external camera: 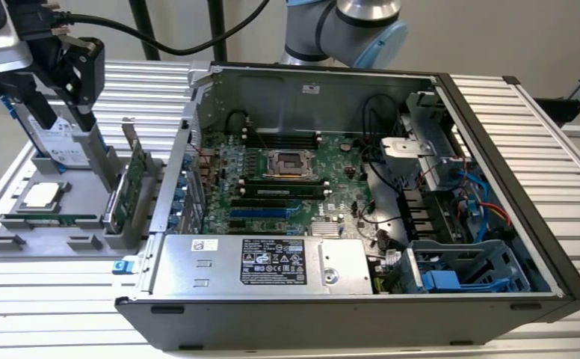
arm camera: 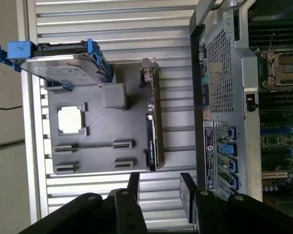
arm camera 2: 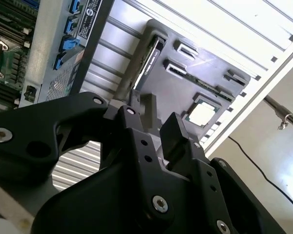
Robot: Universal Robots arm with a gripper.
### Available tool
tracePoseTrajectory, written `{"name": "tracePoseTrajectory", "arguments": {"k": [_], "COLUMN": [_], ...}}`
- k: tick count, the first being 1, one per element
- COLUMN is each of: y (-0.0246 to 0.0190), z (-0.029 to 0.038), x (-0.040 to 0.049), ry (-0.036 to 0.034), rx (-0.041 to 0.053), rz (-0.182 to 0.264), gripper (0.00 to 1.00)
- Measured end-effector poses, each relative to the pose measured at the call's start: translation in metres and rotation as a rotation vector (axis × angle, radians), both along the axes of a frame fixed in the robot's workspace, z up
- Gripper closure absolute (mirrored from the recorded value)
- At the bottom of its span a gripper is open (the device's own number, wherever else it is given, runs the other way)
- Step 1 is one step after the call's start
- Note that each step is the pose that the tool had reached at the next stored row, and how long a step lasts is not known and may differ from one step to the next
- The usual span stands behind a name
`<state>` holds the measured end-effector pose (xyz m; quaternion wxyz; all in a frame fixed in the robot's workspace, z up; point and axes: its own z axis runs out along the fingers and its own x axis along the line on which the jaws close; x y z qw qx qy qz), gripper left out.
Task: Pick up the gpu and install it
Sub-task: 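Pick up the gpu and move the gpu toward the slot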
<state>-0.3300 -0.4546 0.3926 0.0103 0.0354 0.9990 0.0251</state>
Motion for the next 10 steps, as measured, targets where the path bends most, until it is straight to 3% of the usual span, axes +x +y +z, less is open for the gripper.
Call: {"name": "tracePoseTrajectory", "arguments": {"k": [10], "y": [0.0000], "z": [-0.0002], "x": [-0.0002], "ry": [0.0001], "rx": [0.0000], "rz": [0.000], "gripper": [0.00]}}
